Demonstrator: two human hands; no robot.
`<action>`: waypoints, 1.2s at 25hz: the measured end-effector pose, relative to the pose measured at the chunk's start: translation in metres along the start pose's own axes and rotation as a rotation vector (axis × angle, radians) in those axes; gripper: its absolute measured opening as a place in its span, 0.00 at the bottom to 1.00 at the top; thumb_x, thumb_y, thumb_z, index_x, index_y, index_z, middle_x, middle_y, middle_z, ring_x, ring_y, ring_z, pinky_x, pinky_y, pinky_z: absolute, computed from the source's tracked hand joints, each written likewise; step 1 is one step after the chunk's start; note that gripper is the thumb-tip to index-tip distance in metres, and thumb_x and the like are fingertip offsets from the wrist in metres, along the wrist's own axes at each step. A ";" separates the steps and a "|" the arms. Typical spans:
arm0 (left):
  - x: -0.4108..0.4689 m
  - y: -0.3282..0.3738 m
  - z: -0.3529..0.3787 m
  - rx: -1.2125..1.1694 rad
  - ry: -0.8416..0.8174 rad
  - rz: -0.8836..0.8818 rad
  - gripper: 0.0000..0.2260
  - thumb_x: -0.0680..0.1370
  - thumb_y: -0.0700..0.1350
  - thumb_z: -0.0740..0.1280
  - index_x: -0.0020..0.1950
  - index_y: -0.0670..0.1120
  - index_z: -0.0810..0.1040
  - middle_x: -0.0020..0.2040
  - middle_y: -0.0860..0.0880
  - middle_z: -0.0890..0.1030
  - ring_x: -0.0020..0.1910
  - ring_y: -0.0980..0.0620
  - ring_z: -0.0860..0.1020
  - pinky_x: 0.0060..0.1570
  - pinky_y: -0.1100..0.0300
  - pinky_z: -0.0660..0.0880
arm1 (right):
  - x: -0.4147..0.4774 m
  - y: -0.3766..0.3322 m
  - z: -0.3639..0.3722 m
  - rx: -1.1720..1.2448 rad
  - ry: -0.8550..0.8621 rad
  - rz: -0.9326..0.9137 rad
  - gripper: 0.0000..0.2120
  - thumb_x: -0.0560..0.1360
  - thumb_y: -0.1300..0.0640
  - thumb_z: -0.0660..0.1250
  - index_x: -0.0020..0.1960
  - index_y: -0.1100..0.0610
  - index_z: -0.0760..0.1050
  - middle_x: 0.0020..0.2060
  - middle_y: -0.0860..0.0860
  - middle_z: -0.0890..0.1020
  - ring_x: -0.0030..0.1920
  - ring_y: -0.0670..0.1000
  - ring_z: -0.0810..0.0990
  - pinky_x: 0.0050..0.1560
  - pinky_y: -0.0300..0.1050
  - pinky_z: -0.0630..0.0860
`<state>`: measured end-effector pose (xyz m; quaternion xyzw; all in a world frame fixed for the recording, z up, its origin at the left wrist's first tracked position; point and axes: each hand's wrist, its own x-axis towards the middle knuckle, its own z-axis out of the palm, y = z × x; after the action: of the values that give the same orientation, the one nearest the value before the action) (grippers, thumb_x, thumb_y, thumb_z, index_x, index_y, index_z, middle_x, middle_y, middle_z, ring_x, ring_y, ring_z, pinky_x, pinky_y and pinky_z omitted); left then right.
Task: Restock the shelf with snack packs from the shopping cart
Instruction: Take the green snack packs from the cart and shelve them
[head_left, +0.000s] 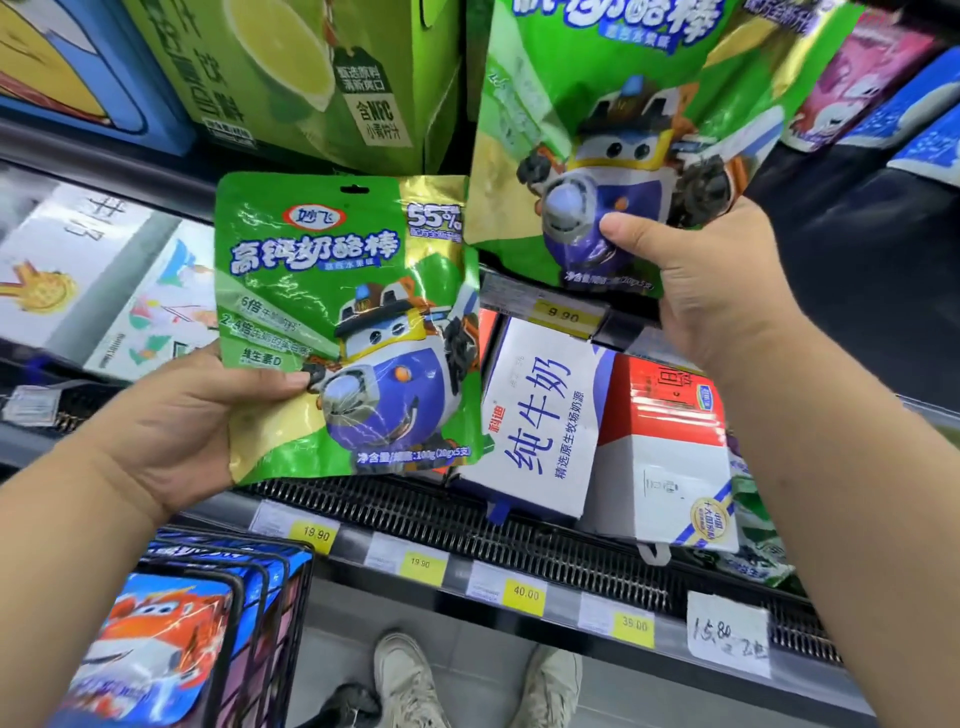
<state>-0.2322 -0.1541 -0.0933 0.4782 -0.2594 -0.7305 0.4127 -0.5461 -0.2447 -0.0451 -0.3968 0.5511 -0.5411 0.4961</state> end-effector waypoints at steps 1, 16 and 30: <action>-0.003 0.001 0.010 -0.013 -0.021 -0.009 0.19 0.57 0.36 0.71 0.47 0.41 0.86 0.45 0.41 0.86 0.39 0.45 0.86 0.36 0.49 0.83 | 0.003 -0.001 0.001 -0.007 0.022 -0.019 0.14 0.64 0.71 0.77 0.45 0.58 0.81 0.42 0.55 0.87 0.47 0.59 0.86 0.51 0.61 0.82; 0.003 0.005 -0.001 0.177 0.093 -0.054 0.55 0.42 0.57 0.85 0.65 0.38 0.75 0.62 0.35 0.79 0.62 0.34 0.78 0.64 0.33 0.70 | 0.026 -0.002 0.037 -0.138 0.184 -0.082 0.17 0.68 0.66 0.78 0.38 0.51 0.72 0.34 0.40 0.80 0.29 0.32 0.78 0.39 0.31 0.76; 0.009 0.003 0.017 -0.063 -0.048 -0.114 0.38 0.46 0.40 0.86 0.55 0.39 0.84 0.55 0.37 0.84 0.48 0.40 0.85 0.42 0.48 0.82 | 0.054 -0.001 0.039 -0.205 0.179 -0.013 0.16 0.64 0.60 0.81 0.46 0.52 0.77 0.41 0.43 0.84 0.40 0.39 0.83 0.45 0.33 0.79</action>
<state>-0.2490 -0.1631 -0.0884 0.4615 -0.2183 -0.7718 0.3790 -0.5186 -0.3058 -0.0471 -0.3994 0.6428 -0.5184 0.3982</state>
